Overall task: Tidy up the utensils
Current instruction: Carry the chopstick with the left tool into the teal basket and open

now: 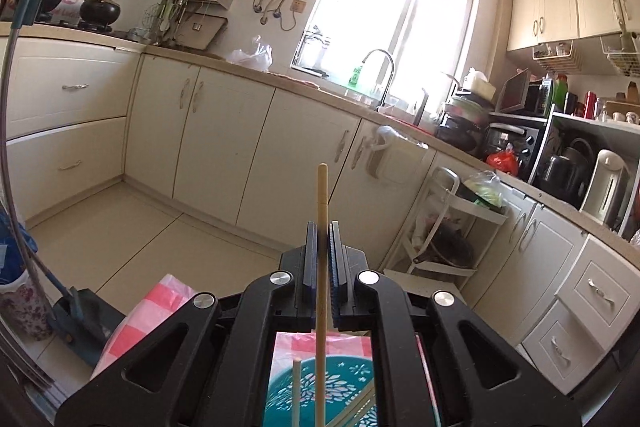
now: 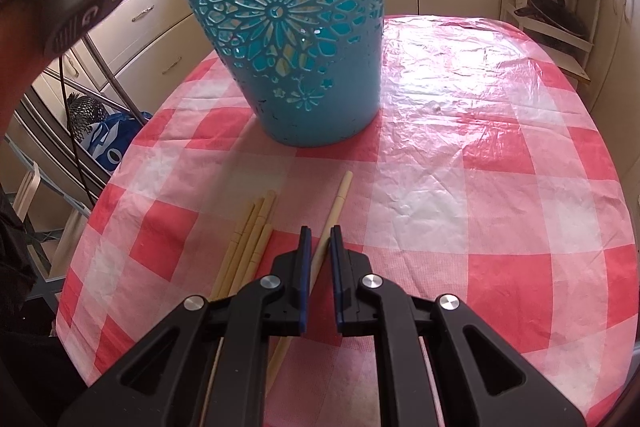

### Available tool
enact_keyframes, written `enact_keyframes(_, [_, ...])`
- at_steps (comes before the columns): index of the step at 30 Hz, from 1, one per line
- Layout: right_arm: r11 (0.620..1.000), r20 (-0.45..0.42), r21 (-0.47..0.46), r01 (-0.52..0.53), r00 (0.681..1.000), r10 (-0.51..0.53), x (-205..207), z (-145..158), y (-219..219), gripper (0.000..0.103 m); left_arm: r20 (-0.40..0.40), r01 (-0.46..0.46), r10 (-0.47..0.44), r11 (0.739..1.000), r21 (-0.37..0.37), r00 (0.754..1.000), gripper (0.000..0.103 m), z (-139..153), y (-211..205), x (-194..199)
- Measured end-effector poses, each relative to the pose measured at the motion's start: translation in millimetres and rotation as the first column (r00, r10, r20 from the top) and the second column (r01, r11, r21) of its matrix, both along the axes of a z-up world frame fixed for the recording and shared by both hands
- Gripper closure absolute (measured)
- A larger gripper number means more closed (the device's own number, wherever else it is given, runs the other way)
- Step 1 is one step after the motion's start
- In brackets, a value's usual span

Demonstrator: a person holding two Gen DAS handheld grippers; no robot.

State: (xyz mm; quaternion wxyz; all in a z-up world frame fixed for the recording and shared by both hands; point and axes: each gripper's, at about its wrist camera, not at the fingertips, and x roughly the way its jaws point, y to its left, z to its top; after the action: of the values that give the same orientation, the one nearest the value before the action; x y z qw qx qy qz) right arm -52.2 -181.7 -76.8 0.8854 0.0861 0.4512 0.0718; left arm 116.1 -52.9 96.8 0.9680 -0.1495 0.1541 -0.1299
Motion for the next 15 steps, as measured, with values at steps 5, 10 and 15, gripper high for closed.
enact_keyframes(5, [1.000,-0.003,0.000,0.000,1.000,0.000,0,0,-1,0.093,-0.056,0.008,-0.006,0.999,0.042,0.998,0.098,-19,0,-5])
enact_keyframes(10, [1.000,-0.006,-0.005,0.002,1.000,-0.002,1,0,1,0.093,-0.199,0.069,-0.045,0.991,0.114,0.979,0.093,-43,1,-17])
enact_keyframes(15, [1.000,-0.006,-0.012,0.003,1.000,-0.003,2,-1,4,0.093,-0.266,0.065,-0.014,0.981,0.183,0.964,0.062,-61,24,-62])
